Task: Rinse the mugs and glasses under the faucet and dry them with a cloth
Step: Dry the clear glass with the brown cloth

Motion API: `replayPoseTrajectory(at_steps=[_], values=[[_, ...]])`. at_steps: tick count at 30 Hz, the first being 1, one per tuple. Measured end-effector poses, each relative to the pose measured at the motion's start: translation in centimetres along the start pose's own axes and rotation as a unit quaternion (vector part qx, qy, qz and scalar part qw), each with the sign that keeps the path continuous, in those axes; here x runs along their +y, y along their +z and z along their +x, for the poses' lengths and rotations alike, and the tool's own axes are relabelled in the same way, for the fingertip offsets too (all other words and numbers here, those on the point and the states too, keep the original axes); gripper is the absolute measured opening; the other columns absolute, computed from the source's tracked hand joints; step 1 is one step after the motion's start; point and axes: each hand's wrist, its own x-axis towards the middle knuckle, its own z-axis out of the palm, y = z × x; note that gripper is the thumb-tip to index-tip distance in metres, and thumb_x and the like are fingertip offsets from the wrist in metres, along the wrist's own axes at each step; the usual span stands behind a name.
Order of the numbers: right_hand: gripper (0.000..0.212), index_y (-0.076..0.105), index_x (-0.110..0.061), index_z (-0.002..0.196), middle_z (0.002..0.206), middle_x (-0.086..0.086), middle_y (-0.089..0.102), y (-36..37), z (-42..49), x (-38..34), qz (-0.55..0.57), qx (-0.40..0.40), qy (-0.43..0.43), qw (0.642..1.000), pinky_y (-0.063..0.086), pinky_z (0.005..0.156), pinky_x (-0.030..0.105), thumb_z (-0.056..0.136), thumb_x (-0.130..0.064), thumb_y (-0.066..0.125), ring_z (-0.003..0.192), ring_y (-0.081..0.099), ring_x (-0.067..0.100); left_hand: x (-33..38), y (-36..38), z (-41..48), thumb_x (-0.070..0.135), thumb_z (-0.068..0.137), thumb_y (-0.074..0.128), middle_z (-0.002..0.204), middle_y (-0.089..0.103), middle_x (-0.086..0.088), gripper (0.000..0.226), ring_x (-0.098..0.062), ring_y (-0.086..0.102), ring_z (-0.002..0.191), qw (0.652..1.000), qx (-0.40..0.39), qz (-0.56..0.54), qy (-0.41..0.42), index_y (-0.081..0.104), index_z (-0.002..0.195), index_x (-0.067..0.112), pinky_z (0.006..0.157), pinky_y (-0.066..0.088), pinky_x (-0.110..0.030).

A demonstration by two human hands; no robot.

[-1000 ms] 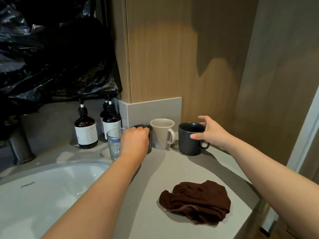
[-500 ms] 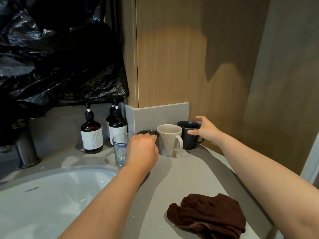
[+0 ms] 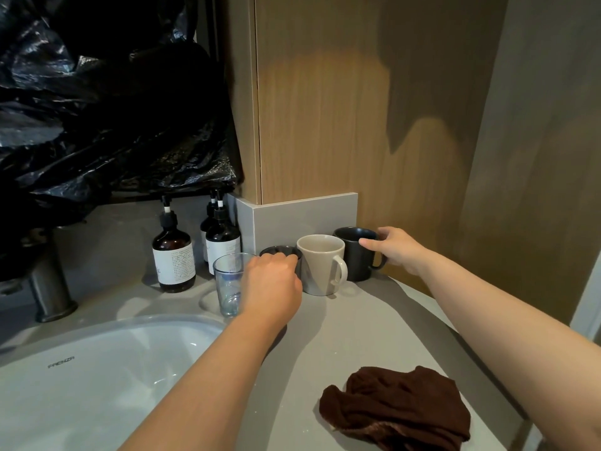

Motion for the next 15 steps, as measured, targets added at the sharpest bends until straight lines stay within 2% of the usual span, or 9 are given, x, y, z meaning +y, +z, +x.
replayPoseTrajectory(at_steps=[3, 6, 8, 10, 12, 14, 15], values=[[0.049, 0.047, -0.009, 0.134, 0.13, 0.009, 0.054, 0.4, -0.3, -0.2, 0.014, -0.001, -0.001, 1.0, 0.044, 0.088, 0.034, 0.091, -0.029, 0.061, 0.114, 0.05, 0.027, 0.0, -0.1, 0.1, 0.021, 0.092, 0.043, 0.107, 0.066, -0.005, 0.033, -0.025, 0.058, 0.098, 1.0, -0.018, 0.012, -0.004, 0.061, 0.119, 0.016, 0.085, 0.04, -0.034], [0.05, 0.043, -0.009, 0.137, 0.132, 0.01, 0.053, 0.7, -0.5, -0.6, 0.03, 0.006, 0.003, 1.0, 0.042, 0.087, 0.034, 0.092, -0.025, 0.059, 0.107, 0.05, 0.024, 0.1, -0.5, 0.1, 0.022, 0.092, 0.042, 0.109, 0.065, -0.003, 0.033, -0.024, 0.057, 0.1, 0.999, -0.039, 0.017, -0.008, 0.059, 0.12, 0.017, 0.087, 0.04, -0.034], [0.053, 0.04, -0.01, 0.139, 0.138, 0.01, 0.049, 0.5, -0.7, -0.7, 0.027, -0.012, 0.01, 1.0, 0.042, 0.093, 0.037, 0.093, -0.026, 0.059, 0.117, 0.048, 0.027, 0.1, -0.7, 0.1, 0.022, 0.093, 0.042, 0.11, 0.064, -0.003, 0.033, -0.023, 0.057, 0.101, 0.999, -0.052, 0.009, -0.01, 0.059, 0.12, 0.017, 0.088, 0.04, -0.034], [0.064, 0.03, -0.012, 0.146, 0.15, 0.009, 0.036, 0.4, -0.9, -0.9, -0.023, -0.018, -0.002, 1.0, 0.035, 0.106, 0.042, 0.092, -0.033, 0.058, 0.135, 0.036, 0.03, -0.1, -0.9, 0.1, 0.022, 0.092, 0.044, 0.112, 0.064, -0.004, 0.034, -0.024, 0.056, 0.105, 0.998, -0.059, -0.018, -0.008, 0.06, 0.121, 0.015, 0.09, 0.04, -0.035], [0.071, 0.023, -0.014, 0.149, 0.155, 0.007, 0.027, 0.6, -1.4, -1.9, -0.096, 0.031, -0.072, 0.992, 0.029, 0.111, 0.041, 0.092, -0.035, 0.058, 0.141, 0.027, 0.028, -0.6, -1.3, 0.1, 0.024, 0.089, 0.042, 0.114, 0.064, -0.005, 0.038, -0.025, 0.053, 0.11, 0.997, -0.059, -0.04, -0.005, 0.062, 0.119, 0.013, 0.094, 0.04, -0.036], [0.063, 0.03, -0.013, 0.146, 0.151, 0.006, 0.033, 1.2, -2.7, -3.6, -0.144, 0.079, -0.167, 0.972, 0.03, 0.109, 0.038, 0.093, -0.033, 0.057, 0.138, 0.031, 0.025, -1.4, -2.0, 0.3, 0.031, 0.089, 0.043, 0.122, 0.059, -0.002, 0.04, -0.022, 0.044, 0.121, 0.998, -0.053, -0.017, -0.038, 0.06, 0.122, 0.018, 0.1, 0.034, -0.036], [0.059, 0.035, -0.013, 0.144, 0.148, 0.006, 0.037, 1.7, -3.4, -4.5, -0.173, 0.092, -0.199, 0.96, 0.033, 0.107, 0.037, 0.093, -0.033, 0.056, 0.135, 0.036, 0.024, -1.9, -2.4, 0.4, 0.036, 0.09, 0.046, 0.129, 0.053, -0.001, 0.04, -0.022, 0.038, 0.127, 0.995, -0.053, -0.012, -0.08, 0.057, 0.125, 0.02, 0.103, 0.031, -0.038]])
